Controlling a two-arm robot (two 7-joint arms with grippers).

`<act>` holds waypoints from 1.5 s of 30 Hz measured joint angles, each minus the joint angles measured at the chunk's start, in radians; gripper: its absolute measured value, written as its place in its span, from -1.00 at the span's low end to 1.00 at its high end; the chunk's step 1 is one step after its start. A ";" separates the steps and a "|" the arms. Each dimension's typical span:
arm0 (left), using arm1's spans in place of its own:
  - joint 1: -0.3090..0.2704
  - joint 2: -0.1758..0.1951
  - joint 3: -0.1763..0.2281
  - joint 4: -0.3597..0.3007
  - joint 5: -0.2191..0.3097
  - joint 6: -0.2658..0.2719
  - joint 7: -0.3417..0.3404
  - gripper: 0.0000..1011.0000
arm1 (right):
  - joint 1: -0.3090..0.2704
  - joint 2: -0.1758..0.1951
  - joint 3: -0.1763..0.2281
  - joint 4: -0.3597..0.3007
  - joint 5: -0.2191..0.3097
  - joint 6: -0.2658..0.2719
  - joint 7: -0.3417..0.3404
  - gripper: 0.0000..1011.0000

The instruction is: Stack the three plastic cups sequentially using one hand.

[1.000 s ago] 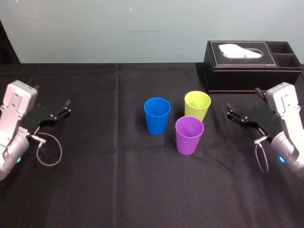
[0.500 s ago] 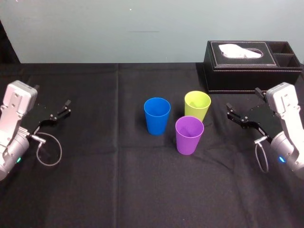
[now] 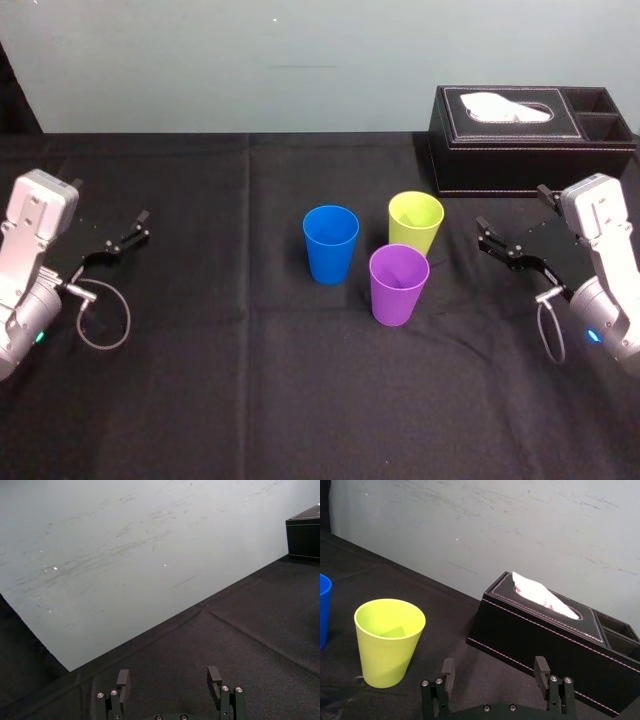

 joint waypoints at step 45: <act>0.000 0.000 0.000 0.000 0.000 0.000 0.000 1.00 | 0.000 0.000 0.000 0.000 0.000 0.000 0.000 0.99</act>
